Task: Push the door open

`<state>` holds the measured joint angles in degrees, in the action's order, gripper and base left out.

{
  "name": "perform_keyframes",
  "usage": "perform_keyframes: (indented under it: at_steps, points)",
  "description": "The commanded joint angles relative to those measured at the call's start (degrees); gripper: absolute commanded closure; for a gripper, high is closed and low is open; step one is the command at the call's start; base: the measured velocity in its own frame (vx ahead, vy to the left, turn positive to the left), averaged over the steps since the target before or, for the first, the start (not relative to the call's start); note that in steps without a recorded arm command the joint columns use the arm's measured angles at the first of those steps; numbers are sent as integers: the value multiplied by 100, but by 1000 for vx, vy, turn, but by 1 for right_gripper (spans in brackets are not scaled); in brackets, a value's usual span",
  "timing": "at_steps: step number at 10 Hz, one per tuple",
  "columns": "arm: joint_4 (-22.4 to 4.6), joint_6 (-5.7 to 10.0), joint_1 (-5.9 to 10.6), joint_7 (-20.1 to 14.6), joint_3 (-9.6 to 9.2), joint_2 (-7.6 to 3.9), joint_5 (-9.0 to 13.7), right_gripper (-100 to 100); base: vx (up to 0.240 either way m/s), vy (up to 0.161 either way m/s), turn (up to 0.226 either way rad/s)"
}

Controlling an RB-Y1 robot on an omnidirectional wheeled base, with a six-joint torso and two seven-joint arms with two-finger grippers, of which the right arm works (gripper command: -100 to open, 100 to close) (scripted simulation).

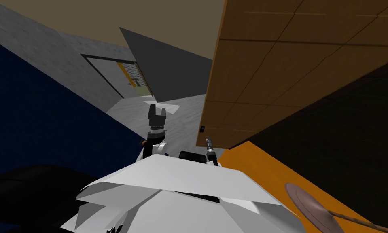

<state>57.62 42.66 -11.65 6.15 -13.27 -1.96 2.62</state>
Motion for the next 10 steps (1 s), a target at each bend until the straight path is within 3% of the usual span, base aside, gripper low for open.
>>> perform_keyframes:
  at_steps: [1, 4, 6, 7, 8, 10]
  points:
    - [29, 57, -97, 119, -257, 64, 79, -100, -46, -14, -199]
    - [78, 81, -178, 274, -633, 197, 213, -100, -55, -8, -162]
    - [113, 97, -236, 385, -902, 343, 309, -100, -53, -14, -195]
    - [92, 85, -215, 363, -830, 319, 281, -100, -23, -3, -19]
    - [43, 87, -155, 363, -806, 154, 289, -100, 87, 44, 26]
    - [-3, 71, -84, 353, -762, 60, 293, -100, 193, 46, 12]
